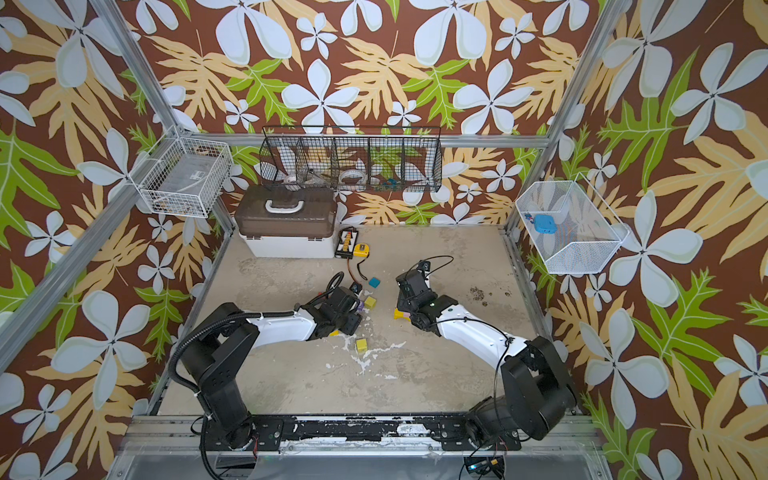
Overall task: Build the wood block tower
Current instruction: 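Lower the left gripper over the orange bar block and align with it, then close the left gripper on the orange bar and lift it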
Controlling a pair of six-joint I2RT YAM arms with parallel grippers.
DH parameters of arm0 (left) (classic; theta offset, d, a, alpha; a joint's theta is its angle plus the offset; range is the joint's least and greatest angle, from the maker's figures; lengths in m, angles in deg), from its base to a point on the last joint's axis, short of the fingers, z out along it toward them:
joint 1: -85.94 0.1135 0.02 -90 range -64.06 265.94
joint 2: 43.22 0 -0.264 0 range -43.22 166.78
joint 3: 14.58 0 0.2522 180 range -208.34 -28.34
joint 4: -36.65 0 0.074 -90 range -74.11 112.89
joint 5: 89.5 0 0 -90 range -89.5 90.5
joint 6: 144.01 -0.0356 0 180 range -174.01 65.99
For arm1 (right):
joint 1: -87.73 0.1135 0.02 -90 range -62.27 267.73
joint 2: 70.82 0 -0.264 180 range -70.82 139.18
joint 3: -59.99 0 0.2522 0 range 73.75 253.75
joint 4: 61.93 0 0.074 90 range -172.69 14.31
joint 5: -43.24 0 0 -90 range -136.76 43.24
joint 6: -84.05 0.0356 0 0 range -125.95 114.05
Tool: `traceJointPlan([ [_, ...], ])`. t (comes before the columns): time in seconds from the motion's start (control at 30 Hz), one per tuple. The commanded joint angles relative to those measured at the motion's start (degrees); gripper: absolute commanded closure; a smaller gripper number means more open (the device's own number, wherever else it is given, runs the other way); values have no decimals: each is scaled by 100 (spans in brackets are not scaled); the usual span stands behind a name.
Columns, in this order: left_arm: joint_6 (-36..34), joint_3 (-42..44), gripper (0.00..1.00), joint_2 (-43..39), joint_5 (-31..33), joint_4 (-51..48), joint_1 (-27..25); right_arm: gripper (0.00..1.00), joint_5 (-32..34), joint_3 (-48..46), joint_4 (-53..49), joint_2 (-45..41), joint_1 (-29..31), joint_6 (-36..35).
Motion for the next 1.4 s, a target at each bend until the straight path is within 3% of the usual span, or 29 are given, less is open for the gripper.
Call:
traceJointPlan([
  [0.0,-182,23,26,198,-71,-884,7,39,74,3,-13,-54,-1,33],
  [0.17,-167,-15,29,271,5,-941,12,39,72,-8,-20,-106,-2,35],
  [0.3,-114,18,24,191,160,-963,8,39,78,-9,-21,-141,6,32],
  [0.47,17,113,25,-47,481,-1010,7,39,55,-8,-20,-133,2,27],
  [0.67,246,396,29,-764,404,-1088,-10,39,30,9,-21,-139,1,18],
  [0.93,511,638,23,-1796,193,-1031,-142,38,42,3,-26,-163,7,17],
  [1.03,688,651,24,-1739,5,-966,-142,38,28,7,-22,-159,0,17],
  [1.13,934,397,31,-1457,-96,-1171,-142,38,20,1,-21,-166,-2,18],
  [1.37,1179,86,32,-893,8,-1165,-142,38,6,16,-47,-193,4,17],
])
